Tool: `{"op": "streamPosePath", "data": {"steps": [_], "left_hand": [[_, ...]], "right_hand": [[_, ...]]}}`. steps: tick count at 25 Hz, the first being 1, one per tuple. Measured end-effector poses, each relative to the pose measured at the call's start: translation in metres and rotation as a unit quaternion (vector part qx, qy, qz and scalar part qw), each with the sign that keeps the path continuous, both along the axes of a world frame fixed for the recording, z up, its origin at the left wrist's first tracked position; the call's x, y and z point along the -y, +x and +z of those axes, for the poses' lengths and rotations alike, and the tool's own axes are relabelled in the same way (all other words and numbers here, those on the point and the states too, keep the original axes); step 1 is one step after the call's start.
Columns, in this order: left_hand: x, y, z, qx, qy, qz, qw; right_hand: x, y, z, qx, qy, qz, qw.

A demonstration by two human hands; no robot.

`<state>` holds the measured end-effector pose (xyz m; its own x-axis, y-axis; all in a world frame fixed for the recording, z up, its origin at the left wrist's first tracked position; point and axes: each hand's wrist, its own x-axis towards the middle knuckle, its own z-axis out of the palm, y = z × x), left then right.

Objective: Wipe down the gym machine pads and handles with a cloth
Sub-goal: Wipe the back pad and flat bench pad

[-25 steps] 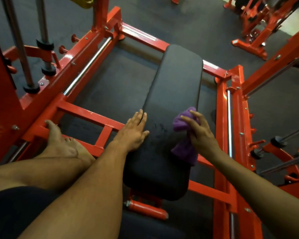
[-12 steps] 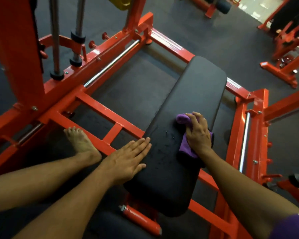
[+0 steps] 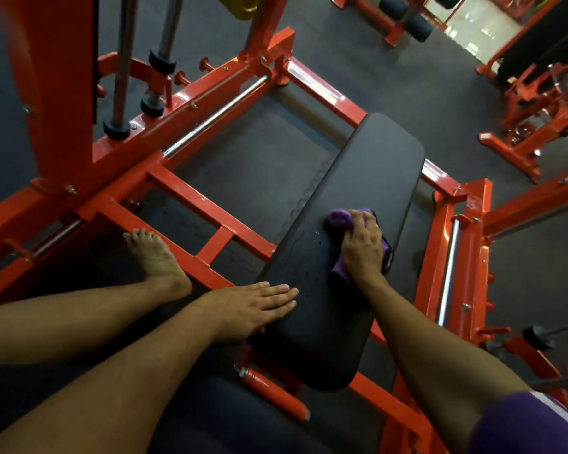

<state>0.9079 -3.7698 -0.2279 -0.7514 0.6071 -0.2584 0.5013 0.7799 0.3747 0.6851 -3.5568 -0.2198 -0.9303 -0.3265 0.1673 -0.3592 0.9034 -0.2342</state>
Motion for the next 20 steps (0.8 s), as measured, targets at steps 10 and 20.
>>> {"op": "streamPosePath", "data": {"steps": [10,20], "left_hand": [[0.005,-0.005,0.001,0.023,-0.006,-0.021,1.000],[-0.004,0.003,0.001,0.018,-0.016,0.020,1.000]], "right_hand": [[0.057,-0.005,0.006,0.000,0.077,0.295,0.952],[-0.062,-0.005,0.018,0.020,0.054,0.350,0.935]]}}
